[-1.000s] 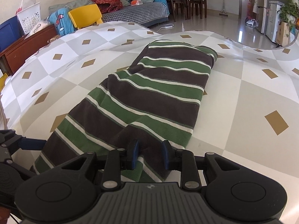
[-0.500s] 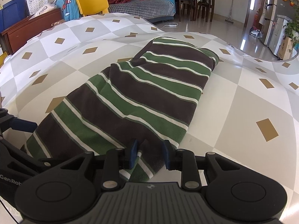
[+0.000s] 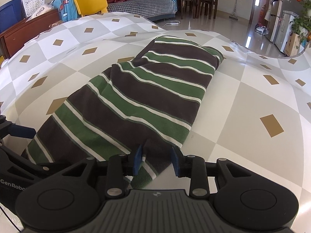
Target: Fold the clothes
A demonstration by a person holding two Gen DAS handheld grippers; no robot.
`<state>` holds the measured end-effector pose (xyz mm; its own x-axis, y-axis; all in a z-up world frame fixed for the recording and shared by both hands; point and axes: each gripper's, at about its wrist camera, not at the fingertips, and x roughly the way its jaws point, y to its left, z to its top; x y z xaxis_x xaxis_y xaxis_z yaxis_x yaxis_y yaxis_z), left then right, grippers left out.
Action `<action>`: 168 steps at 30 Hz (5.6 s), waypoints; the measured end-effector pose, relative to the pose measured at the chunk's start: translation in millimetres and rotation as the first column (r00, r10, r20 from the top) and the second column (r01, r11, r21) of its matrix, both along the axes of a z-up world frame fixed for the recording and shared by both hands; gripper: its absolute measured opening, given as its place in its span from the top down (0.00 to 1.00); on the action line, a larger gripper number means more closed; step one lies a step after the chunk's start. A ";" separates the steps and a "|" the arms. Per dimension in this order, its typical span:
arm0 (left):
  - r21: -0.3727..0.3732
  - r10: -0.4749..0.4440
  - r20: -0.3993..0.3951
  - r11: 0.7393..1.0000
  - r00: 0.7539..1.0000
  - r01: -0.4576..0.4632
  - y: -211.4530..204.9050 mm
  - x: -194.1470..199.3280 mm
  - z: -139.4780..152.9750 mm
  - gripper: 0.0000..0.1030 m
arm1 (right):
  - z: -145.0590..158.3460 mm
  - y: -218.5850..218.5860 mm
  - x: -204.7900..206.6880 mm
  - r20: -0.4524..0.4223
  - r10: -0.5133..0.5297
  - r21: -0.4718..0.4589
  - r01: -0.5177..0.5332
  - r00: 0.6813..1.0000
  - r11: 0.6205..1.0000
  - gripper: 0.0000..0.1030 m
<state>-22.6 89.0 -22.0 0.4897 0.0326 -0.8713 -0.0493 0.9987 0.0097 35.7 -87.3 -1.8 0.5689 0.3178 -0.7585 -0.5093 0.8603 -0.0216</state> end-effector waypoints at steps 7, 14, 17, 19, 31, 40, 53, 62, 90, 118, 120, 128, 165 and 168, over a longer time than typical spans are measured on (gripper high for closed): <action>0.008 -0.004 0.000 1.000 1.000 0.004 -0.8 -0.2 -0.5 0.00 | 0.8 -4.1 5.7 -0.045 -0.049 0.027 0.050 0.998 0.998 0.66; 0.009 0.007 -0.004 1.000 1.000 -0.007 -1.8 -0.3 -0.9 0.00 | 2.3 -0.4 9.6 -0.063 -0.059 0.008 0.060 0.996 0.998 0.65; 0.010 0.009 -0.005 1.000 1.000 -0.009 -2.1 -0.1 -1.0 0.00 | 3.7 0.4 12.6 -0.081 -0.062 0.002 0.062 0.995 0.998 0.64; 0.011 0.008 -0.005 1.000 1.000 -0.008 -2.2 0.1 -0.9 0.00 | 4.2 2.5 14.2 -0.088 -0.059 -0.010 0.059 0.994 0.998 0.62; 0.011 0.015 -0.008 1.000 1.000 -0.015 -3.3 0.1 -0.7 0.00 | 7.5 2.9 31.1 -0.161 -0.041 -0.044 0.034 0.986 0.998 0.53; 0.021 0.019 -0.010 1.000 1.000 -0.019 -5.0 1.6 -3.0 0.00 | 13.9 -2.6 52.1 -0.268 0.022 -0.018 -0.028 0.963 0.999 0.51; 0.043 0.026 -0.034 0.999 0.999 -0.025 -9.4 5.4 -11.9 0.00 | 11.2 -28.6 99.0 -0.318 -0.024 0.111 0.063 0.948 0.992 0.51; 0.049 0.037 -0.044 0.998 0.998 -0.034 -12.1 7.2 -12.3 0.00 | 9.3 -37.0 124.2 -0.285 -0.131 0.128 0.174 0.950 0.977 0.51; 0.053 0.035 -0.033 0.998 0.999 -0.033 -16.5 1.9 -11.0 0.00 | 0.1 -18.7 171.5 -0.200 -0.211 0.247 0.257 0.957 0.934 0.58; 0.005 0.061 -0.066 0.998 0.996 -0.060 -19.9 25.8 -4.0 0.00 | 3.4 -74.9 173.4 -0.188 -0.435 0.145 0.462 0.881 0.875 0.96; 0.003 0.062 -0.071 0.998 0.996 -0.062 -20.8 29.1 -3.3 0.00 | 4.6 -84.5 173.0 -0.182 -0.472 0.124 0.497 0.862 0.859 0.96; 0.021 0.042 -0.090 0.999 0.995 -0.040 -29.3 47.2 0.9 0.00 | 10.3 -142.6 167.3 -0.201 -0.624 0.096 0.650 0.755 0.754 0.96; -0.052 0.228 -0.096 0.971 0.969 -0.233 -14.0 16.6 20.8 0.00 | 35.8 -149.6 141.4 -0.287 -0.416 0.322 0.496 0.863 0.806 0.67; -0.043 0.239 -0.098 0.969 0.966 -0.244 -10.1 17.5 19.5 0.00 | 34.2 -147.4 146.2 -0.291 -0.414 0.348 0.499 0.862 0.793 0.66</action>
<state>-5.2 78.9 -2.5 0.3912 0.0916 -0.9157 -0.2902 0.9565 -0.0283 182.0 -234.7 32.4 0.5833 0.3546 -0.7308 -0.0116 0.9032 0.4290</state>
